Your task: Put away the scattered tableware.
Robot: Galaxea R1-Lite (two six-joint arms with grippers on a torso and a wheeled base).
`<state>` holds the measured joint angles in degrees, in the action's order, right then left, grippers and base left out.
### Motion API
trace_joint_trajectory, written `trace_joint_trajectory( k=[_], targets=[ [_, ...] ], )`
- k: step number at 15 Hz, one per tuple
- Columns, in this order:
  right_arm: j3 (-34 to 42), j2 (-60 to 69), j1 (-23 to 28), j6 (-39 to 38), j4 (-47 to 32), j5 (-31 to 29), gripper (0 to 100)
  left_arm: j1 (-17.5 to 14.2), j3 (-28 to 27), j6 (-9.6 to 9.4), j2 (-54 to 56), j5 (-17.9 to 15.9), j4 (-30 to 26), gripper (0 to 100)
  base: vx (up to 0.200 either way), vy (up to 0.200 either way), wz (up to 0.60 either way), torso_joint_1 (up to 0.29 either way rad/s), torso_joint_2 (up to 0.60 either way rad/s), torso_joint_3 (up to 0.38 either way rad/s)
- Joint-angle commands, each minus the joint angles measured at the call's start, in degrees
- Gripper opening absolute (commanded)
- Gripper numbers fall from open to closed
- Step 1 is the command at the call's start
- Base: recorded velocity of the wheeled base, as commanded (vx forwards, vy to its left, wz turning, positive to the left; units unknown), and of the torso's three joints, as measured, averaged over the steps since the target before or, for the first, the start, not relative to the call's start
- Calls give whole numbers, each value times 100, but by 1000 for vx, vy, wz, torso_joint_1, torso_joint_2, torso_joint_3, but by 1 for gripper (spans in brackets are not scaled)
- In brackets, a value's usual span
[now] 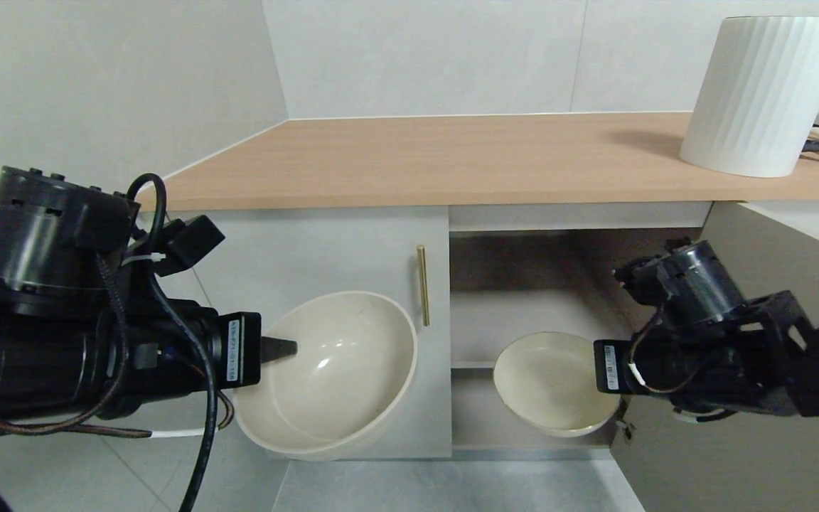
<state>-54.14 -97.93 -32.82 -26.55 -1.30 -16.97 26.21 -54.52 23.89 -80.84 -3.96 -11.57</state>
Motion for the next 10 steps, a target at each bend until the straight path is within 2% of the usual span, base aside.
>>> trace_joint_trajectory(
  k=[1, 5, 7, 10],
  targets=[
    [-782, -1739, 750, 317, 684, 18, 0, 7, 11, -104, -301, 1, 6, 0, 0, 0, 0, 0, 0, 0],
    [-2013, -2978, 1040, 467, 790, -26, 0, 174, -15, -227, -741, -26, 173, 0, 0, 0, 0, 0, 0, 0],
    [-2558, -3505, 1164, 502, 790, -35, 0, 350, -24, -447, -943, -8, 243, 0, 0, 0, 0, 0, 0, 0],
    [-3164, -4164, 1304, 493, 798, -140, 0, 376, -15, -447, -1066, 1, 366, 0, 0, 0, 0, 0, 0, 0]
  ],
)
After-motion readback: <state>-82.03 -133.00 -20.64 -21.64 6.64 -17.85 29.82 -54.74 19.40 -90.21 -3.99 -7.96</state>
